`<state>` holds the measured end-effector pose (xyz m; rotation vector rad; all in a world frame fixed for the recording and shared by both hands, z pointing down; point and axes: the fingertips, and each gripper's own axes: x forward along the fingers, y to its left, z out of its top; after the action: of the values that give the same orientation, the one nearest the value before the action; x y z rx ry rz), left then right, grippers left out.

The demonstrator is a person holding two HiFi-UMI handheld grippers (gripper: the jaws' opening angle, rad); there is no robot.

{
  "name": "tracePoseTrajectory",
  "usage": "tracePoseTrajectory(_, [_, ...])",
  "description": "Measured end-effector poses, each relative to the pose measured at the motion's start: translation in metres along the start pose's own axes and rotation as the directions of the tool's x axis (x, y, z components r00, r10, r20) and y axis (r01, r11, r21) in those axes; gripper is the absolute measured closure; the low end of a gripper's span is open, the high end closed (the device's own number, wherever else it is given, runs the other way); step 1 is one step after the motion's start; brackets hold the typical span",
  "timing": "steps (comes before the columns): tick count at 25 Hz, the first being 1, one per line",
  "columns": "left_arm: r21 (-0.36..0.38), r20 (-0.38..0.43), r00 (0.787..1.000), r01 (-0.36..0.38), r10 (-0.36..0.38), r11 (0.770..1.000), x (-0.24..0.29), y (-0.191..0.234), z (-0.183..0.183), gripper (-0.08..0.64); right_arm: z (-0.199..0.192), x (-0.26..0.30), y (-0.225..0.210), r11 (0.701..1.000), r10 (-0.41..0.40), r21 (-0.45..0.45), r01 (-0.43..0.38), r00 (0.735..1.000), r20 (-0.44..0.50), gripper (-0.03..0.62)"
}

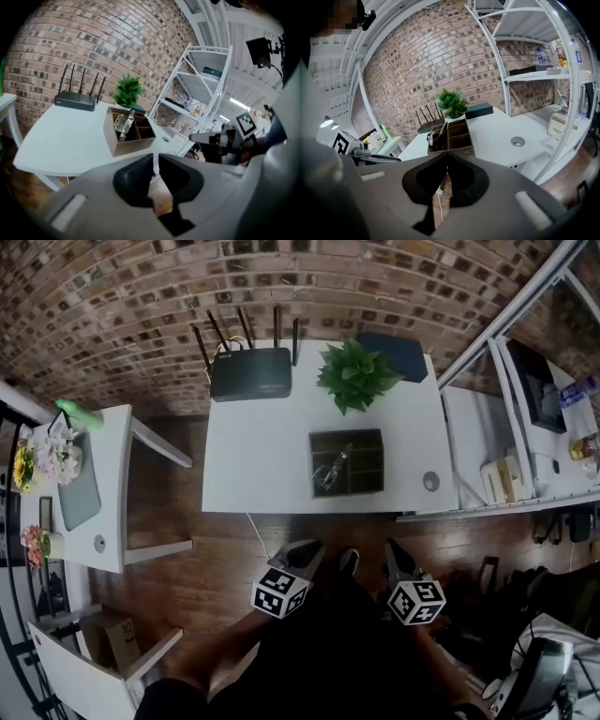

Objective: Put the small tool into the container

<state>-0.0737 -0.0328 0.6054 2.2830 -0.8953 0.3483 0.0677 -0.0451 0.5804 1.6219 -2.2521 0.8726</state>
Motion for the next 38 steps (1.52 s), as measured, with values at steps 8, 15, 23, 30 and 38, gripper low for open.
tracePoseTrajectory(8, [-0.059, 0.05, 0.999, 0.001, 0.002, 0.998, -0.012, -0.016, 0.007, 0.543, -0.003, -0.01, 0.016, 0.996, 0.063, -0.062, -0.064, 0.998, -0.012, 0.581])
tracePoseTrajectory(15, [-0.073, 0.117, 0.99, -0.067, 0.075, 0.995, -0.004, -0.047, 0.023, 0.546, 0.014, -0.02, 0.016, 0.974, 0.178, -0.148, -0.17, 0.983, 0.037, 0.581])
tracePoseTrajectory(23, [-0.084, 0.103, 0.981, -0.158, 0.166, 0.984, 0.005, -0.085, 0.011, 0.546, 0.01, -0.04, -0.003, 0.943, 0.3, -0.162, -0.29, 0.953, 0.042, 0.581])
tracePoseTrajectory(30, [-0.081, 0.111, 0.973, -0.193, 0.202, 0.978, 0.019, -0.104, 0.011, 0.546, 0.017, -0.049, -0.027, 0.936, 0.324, -0.168, -0.311, 0.944, 0.06, 0.581])
tracePoseTrajectory(38, [-0.074, 0.114, 0.974, -0.189, 0.197, 0.979, 0.029, -0.11, 0.018, 0.546, 0.027, -0.051, -0.038, 0.937, 0.324, -0.167, -0.308, 0.943, 0.081, 0.581])
